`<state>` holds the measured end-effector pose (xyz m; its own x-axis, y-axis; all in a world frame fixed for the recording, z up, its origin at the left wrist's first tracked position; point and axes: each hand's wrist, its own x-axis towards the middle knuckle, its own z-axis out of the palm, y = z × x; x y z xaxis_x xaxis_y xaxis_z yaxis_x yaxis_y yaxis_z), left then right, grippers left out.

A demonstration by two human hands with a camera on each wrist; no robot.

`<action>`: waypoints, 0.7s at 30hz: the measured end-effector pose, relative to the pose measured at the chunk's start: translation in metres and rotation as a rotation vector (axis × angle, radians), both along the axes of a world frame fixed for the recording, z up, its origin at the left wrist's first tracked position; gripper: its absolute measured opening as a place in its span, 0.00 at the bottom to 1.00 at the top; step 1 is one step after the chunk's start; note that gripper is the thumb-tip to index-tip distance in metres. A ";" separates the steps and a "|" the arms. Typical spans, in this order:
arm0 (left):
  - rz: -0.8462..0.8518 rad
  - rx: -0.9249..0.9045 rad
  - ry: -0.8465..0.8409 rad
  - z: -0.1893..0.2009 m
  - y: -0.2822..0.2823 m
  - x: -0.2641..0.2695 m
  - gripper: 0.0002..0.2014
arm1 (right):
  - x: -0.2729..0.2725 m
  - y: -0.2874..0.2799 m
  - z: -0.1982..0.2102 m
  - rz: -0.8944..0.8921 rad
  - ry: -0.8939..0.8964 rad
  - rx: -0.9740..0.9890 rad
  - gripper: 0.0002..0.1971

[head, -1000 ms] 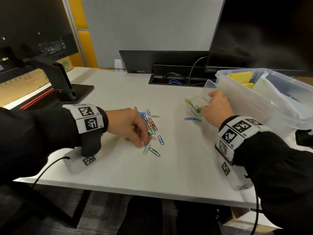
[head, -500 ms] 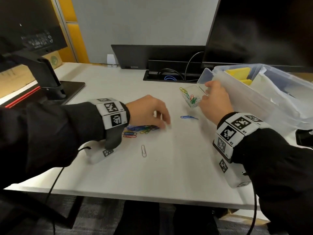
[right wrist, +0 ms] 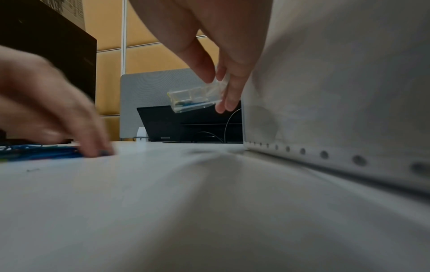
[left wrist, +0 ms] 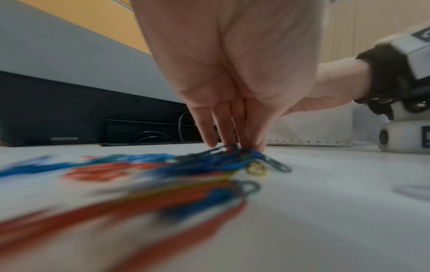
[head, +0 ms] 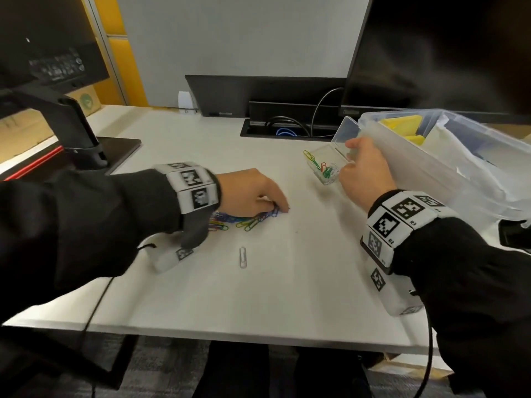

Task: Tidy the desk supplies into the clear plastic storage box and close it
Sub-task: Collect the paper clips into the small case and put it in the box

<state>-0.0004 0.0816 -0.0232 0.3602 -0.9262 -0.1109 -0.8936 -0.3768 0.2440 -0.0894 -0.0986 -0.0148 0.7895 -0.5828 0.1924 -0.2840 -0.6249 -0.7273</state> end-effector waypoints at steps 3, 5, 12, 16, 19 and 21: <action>0.071 -0.051 0.028 0.005 0.033 0.001 0.13 | 0.000 0.001 0.000 0.039 0.041 -0.011 0.24; 0.078 -0.146 0.072 0.006 0.045 -0.004 0.13 | 0.000 0.002 -0.002 0.086 0.119 -0.036 0.24; -0.044 -0.080 0.261 -0.010 0.053 -0.025 0.06 | 0.000 0.004 -0.003 0.170 0.228 -0.026 0.26; 0.156 -0.132 0.045 -0.003 0.051 0.001 0.06 | 0.000 0.004 -0.005 0.207 0.245 -0.017 0.25; 0.288 -0.136 -0.006 0.005 0.048 0.015 0.23 | 0.001 0.002 -0.006 0.227 0.228 -0.023 0.23; 0.386 0.029 0.003 0.008 0.047 0.024 0.39 | 0.002 0.002 -0.006 0.247 0.226 -0.027 0.23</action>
